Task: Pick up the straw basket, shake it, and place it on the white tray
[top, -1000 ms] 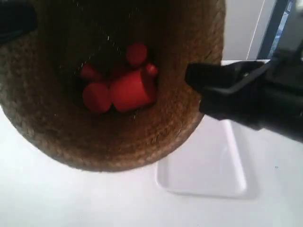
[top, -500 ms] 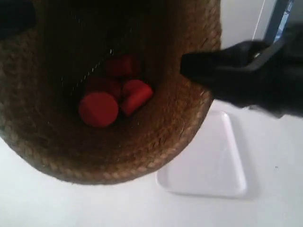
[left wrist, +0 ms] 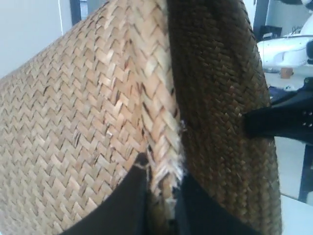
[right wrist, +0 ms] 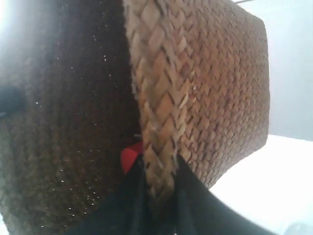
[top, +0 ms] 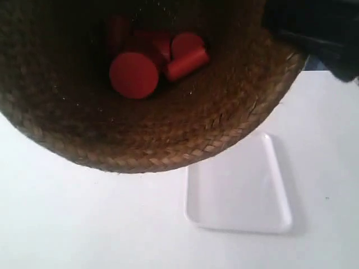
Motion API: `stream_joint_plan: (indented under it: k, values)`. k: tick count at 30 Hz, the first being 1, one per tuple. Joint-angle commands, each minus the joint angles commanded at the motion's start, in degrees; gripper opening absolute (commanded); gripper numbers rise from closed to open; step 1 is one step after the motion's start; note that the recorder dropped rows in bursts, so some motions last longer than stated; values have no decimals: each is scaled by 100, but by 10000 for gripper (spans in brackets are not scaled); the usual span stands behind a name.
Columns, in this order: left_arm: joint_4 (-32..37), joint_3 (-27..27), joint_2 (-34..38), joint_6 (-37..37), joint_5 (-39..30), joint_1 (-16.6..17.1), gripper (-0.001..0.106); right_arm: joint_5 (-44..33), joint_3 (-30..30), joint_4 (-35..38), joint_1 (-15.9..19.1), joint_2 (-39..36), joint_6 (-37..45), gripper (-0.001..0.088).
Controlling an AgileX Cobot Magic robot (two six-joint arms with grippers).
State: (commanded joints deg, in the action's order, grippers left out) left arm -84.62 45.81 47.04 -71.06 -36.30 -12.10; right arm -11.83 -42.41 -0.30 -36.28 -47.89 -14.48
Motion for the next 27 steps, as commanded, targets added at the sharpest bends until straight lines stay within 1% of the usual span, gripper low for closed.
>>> stream_joint_plan:
  k: [1, 3, 5, 6, 7, 8, 9, 11, 13, 15, 17, 18, 20, 22, 23, 24, 26, 27]
  values:
    - [-11, 70, 0, 15, -226, 0, 0, -114, -129, 144, -29, -13, -161, 0]
    - [-21, 282, -221, 40, -439, 0, 0, -372, -479, 372, -132, 236, -253, 0]
    - [-233, 468, -415, 66, -275, 0, 0, -464, -702, 232, -199, 573, -154, 0]
    - [-297, 506, -442, 66, -230, 0, 0, -406, -715, 107, -196, 727, -69, 0]
    - [-268, 504, -442, 11, -218, 0, 0, -336, -669, -173, -196, 777, -68, 0]
    - [13, 460, -410, -2, -151, 0, 0, -261, -534, -527, -167, 752, -109, 0]
    - [243, 386, -328, 31, -60, 0, 0, -198, -357, -698, -137, 595, -185, 0]
    - [520, 179, -88, 65, 211, 0, 0, -261, -154, -721, -135, 210, -229, 0]
    - [434, 236, -63, 390, 160, 0, 0, -612, -262, -710, -135, 133, -229, 0]
    - [471, 453, -367, 429, -16, 0, 0, -848, -556, -530, -135, 369, -229, 0]
    - [562, 629, -621, 429, 29, 0, 0, -877, -726, -404, -135, 644, -268, 0]
    - [665, 629, -671, 417, 62, 0, 0, -773, -709, -404, -135, 755, -291, 0]
    - [1032, 418, -682, 524, 119, 0, 0, -393, -439, -719, -93, 726, -291, 0]
    - [1170, 109, -510, 676, 218, 0, 0, -151, -128, -1022, -70, 365, -291, 0]
    - [1158, 79, -481, 882, 169, 0, 0, -340, -143, -1056, -70, 237, -291, 0]
    - [1158, 121, -510, 1061, 79, 0, 0, -698, -283, -1056, -70, 249, -291, 0]
    - [1145, 331, -697, 1250, -189, 0, 0, -1296, -624, -746, -85, 518, -291, 0]
    - [1145, 438, -798, 1377, -201, 0, 0, -1337, -737, -532, -85, 682, -332, 0]
